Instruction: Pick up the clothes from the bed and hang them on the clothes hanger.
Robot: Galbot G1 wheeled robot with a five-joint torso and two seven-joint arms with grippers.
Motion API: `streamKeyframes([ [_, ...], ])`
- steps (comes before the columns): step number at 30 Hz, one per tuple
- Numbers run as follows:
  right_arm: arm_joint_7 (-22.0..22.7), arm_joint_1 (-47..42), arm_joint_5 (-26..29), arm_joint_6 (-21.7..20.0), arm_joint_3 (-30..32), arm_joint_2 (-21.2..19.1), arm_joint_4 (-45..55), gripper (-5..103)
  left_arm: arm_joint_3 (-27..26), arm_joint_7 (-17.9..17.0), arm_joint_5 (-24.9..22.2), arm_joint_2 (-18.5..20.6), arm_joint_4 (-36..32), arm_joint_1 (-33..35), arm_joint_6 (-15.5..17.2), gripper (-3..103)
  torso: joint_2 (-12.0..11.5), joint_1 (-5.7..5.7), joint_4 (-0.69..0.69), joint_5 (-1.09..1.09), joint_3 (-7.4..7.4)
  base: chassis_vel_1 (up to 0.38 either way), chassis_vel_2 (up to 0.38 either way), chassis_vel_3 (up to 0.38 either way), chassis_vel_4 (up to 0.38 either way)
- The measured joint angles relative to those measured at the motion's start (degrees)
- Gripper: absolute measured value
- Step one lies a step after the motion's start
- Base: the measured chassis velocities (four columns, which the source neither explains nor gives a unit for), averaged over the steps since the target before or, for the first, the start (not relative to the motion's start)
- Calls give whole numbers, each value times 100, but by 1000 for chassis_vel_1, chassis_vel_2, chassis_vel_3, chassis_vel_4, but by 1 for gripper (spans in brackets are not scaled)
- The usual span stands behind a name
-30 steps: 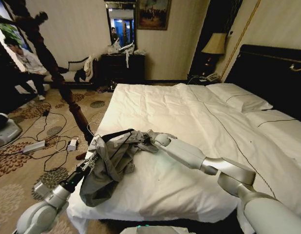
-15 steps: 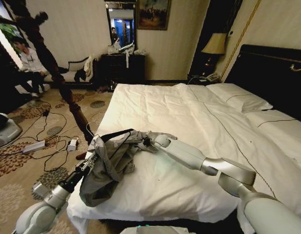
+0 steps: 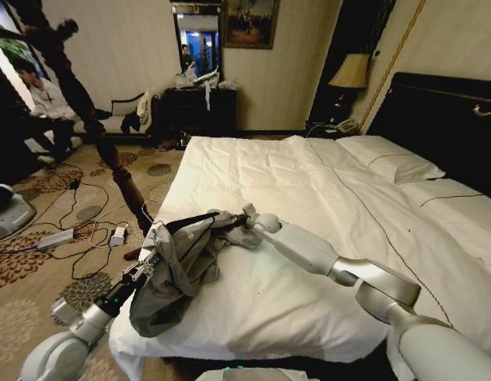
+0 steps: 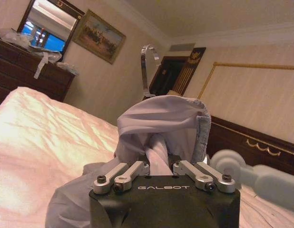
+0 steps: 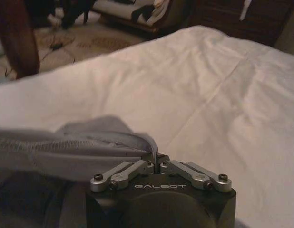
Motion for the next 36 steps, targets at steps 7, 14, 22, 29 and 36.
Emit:
streamKeyframes([
  [7,268,100,371,-35,467,-33,211,0,92,61,219,-62,-75,139,-55,15,0,0,1,0,0,0,0,0,0],
  [14,618,186,782,-288,776,-295,776,0,224,-41,295,-49,-128,-58,-44,15,0,0,0,0,0,0,0,0,0],
  [22,1294,184,1571,-687,1068,-851,1830,0,1120,-666,373,66,-159,-1360,199,15,0,0,-3,0,0,0,0,0,0],
  [29,1721,232,2127,-859,1185,-1141,2390,0,1973,-1021,471,212,-127,-2140,315,15,0,0,0,0,0,0,0,0,0],
  [36,2103,285,2720,-979,1433,-1380,2908,0,2430,-1152,654,211,52,-2495,337,15,0,0,1,0,0,0,0,0,0],
])
